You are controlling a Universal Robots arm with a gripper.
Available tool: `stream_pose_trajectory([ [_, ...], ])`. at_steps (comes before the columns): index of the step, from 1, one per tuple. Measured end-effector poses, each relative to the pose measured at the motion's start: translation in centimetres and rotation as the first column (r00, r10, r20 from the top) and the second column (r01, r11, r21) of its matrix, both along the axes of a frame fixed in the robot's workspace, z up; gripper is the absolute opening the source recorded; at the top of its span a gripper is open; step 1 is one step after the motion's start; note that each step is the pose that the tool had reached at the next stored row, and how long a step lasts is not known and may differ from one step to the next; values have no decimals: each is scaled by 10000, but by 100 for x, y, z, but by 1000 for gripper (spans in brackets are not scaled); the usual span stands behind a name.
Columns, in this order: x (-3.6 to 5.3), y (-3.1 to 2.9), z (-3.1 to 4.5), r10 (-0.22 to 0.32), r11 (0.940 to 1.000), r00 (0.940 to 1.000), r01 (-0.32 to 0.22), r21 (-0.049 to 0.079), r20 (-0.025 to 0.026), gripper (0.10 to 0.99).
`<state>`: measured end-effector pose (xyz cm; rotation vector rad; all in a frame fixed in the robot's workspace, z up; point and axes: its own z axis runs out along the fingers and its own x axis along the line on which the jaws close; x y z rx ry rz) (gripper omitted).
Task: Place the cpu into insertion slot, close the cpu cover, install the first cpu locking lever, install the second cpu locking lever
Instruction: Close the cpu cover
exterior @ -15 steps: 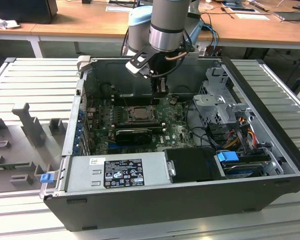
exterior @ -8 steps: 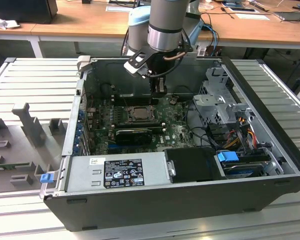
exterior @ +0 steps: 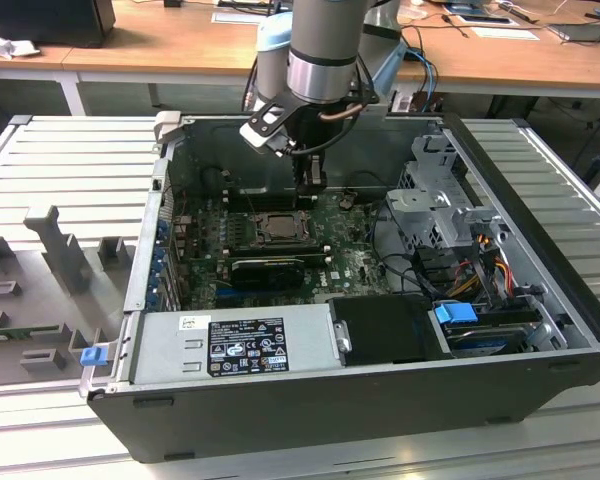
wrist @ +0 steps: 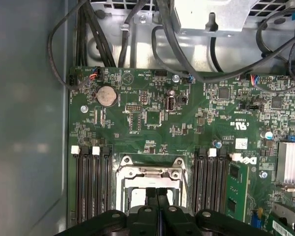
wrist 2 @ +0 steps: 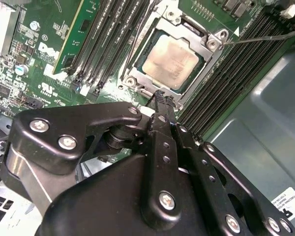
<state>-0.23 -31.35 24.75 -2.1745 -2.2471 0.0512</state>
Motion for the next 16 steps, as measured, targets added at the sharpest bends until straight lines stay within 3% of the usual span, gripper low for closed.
stream_pose_trajectory([
  [3, -60, -25, -38, 5, 10000, 10000, -5, -4, 10, 106],
  [4, -75, -63, -55, 27, 10000, 10000, -27, 1, 78, 106],
  [8, -106, -108, -83, 79, 10000, 9998, -79, 10, 186, 106],
  [10, -131, -130, -103, 158, 9999, 9992, -158, 7, 377, 106],
  [11, -156, -133, -111, 204, 9998, 9988, -205, 12, 435, 106],
  [14, -263, -133, -113, 292, 9996, 9986, -294, 32, 435, 106],
  [16, -288, -132, -114, 293, 9996, 9986, -294, 32, 435, 106],
])
